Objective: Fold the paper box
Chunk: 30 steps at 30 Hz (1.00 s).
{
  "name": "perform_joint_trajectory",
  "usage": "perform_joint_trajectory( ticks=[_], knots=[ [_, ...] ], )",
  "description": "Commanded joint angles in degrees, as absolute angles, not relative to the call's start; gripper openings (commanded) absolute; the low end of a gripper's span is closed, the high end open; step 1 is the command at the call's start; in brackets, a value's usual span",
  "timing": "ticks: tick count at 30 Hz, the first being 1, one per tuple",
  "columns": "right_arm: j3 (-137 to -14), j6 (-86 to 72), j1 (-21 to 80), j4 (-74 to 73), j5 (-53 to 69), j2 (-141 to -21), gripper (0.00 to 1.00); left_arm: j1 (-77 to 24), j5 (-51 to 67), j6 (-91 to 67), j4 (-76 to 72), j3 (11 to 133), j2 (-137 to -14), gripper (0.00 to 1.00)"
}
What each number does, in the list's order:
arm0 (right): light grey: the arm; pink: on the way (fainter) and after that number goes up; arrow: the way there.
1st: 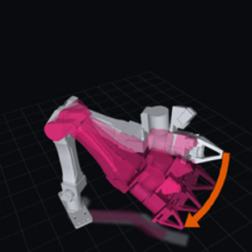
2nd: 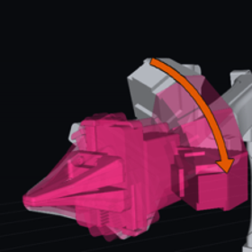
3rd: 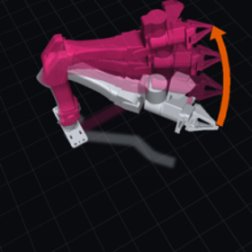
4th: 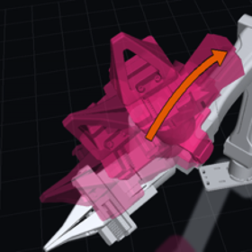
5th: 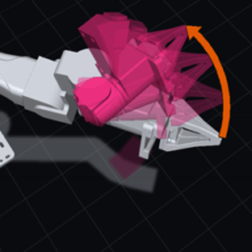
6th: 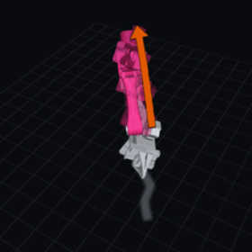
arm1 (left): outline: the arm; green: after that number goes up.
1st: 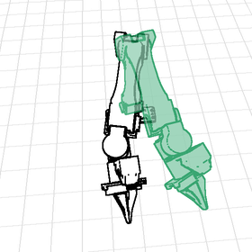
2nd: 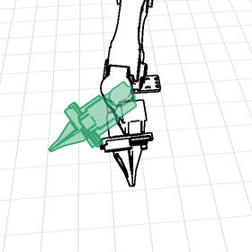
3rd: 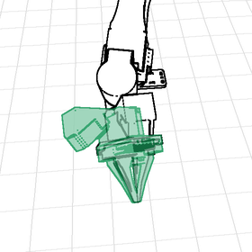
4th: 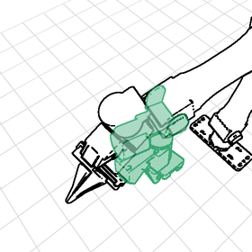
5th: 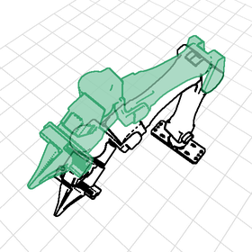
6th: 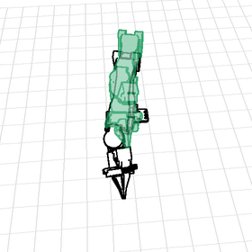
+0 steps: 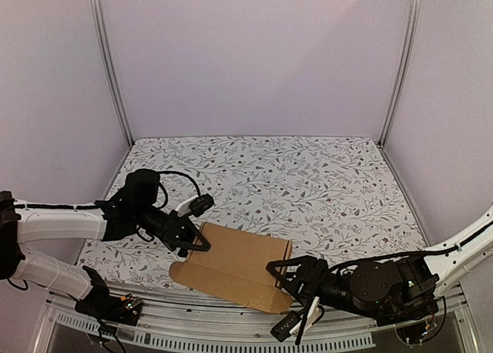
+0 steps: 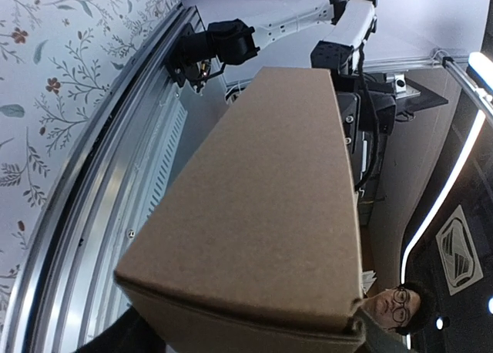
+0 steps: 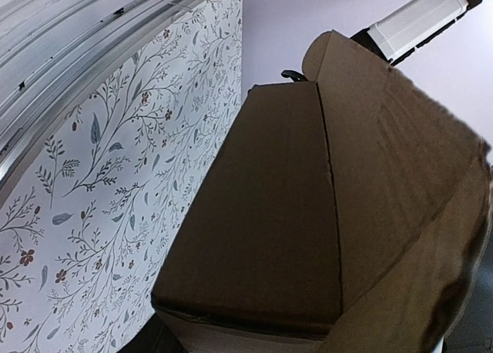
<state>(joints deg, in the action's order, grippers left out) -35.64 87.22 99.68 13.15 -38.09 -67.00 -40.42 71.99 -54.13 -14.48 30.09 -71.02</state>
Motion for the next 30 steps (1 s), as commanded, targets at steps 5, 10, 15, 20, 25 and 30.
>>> perform_joint_trajectory(
  ticks=[5, 10, 15, 20, 25, 30],
  knots=[
    [-36.66, 81.91, 100.25, 16.15, -41.72, -66.18, 0.39, -40.76, 67.73, -46.61, -3.22, 32.82, -66.15, 0.99],
    [-37.16, 74.37, 100.28, 10.64, -42.34, -63.54, 0.39, -38.54, 55.92, -38.19, 12.69, 35.94, -63.80, 1.00],
    [-37.94, 62.66, 100.25, 1.61, -42.37, -60.38, 0.39, -36.28, 43.25, -37.68, 15.80, 37.03, -56.05, 1.00],
    [-38.12, 49.79, 97.73, -5.56, -39.16, -57.39, 0.41, -35.22, 33.65, -35.25, 19.90, 40.82, -50.10, 1.00],
    [-38.24, 34.25, 88.95, -9.20, -24.16, -54.04, 0.41, -35.16, 33.48, -34.01, 19.42, 42.48, -49.64, 1.00],
    [-37.33, 20.97, 75.45, -9.11, -1.81, -52.05, 0.40, -35.33, 36.22, -31.22, 19.48, 42.56, -48.95, 0.99]
  ],
)
